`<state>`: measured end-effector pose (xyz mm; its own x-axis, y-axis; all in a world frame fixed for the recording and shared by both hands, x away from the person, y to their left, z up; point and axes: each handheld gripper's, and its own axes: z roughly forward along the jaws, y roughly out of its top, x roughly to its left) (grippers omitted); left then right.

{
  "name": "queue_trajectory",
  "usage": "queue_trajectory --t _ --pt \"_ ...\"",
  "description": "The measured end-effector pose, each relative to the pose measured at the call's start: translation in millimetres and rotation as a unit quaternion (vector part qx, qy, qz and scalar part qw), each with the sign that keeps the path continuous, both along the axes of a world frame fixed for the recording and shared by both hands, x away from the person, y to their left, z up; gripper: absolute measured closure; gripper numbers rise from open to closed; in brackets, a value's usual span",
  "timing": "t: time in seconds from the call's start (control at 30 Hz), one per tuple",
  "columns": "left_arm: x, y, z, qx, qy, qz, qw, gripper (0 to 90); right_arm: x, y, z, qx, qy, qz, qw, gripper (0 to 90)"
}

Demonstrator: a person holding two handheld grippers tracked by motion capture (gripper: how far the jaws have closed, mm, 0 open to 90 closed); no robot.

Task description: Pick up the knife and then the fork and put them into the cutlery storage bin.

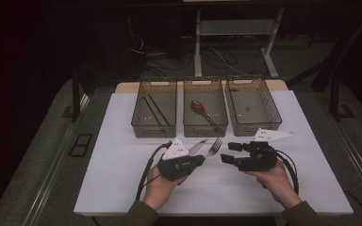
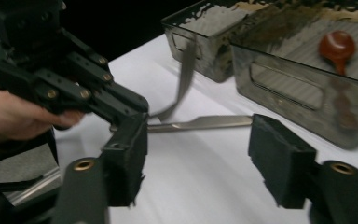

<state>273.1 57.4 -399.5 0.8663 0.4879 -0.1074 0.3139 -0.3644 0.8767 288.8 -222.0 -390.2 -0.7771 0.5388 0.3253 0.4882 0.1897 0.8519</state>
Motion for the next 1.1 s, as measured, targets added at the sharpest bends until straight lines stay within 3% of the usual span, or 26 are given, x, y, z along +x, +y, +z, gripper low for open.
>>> queue_trajectory --t 0.23,0.4,0.53,0.73,0.8,0.87,1.1 --pt "0.9 -4.2 -0.8 0.004 -0.004 0.006 1.0000 84.7 9.0 15.4 -1.0 0.010 0.012 0.004 0.9999 49.2" --pt "0.8 -9.3 -1.8 0.004 -0.009 0.008 0.9999 84.7 14.6 23.1 -0.7 0.019 0.018 0.007 0.9996 64.3" --pt "1.4 -10.9 -1.5 0.005 -0.013 0.006 0.9999 84.7 17.1 25.1 2.3 0.025 0.009 -0.001 0.9997 78.4" --pt "3.7 -10.8 -2.0 -0.007 -0.010 0.007 0.9999 84.2 17.3 27.1 6.1 0.017 -0.009 -0.005 0.9998 84.0" --pt "3.8 -11.3 -3.0 -0.002 -0.015 0.004 0.9999 83.0 18.7 26.9 6.4 0.028 -0.005 -0.001 0.9996 85.2" --pt "3.9 -10.9 -3.7 0.004 -0.021 0.001 0.9998 80.9 19.2 28.1 7.9 0.019 -0.009 0.002 0.9998 85.3" --pt "6.5 2.5 -6.8 -0.002 -0.015 0.009 0.9998 64.1 24.6 15.6 12.8 0.006 -0.015 -0.020 0.9997 85.4"
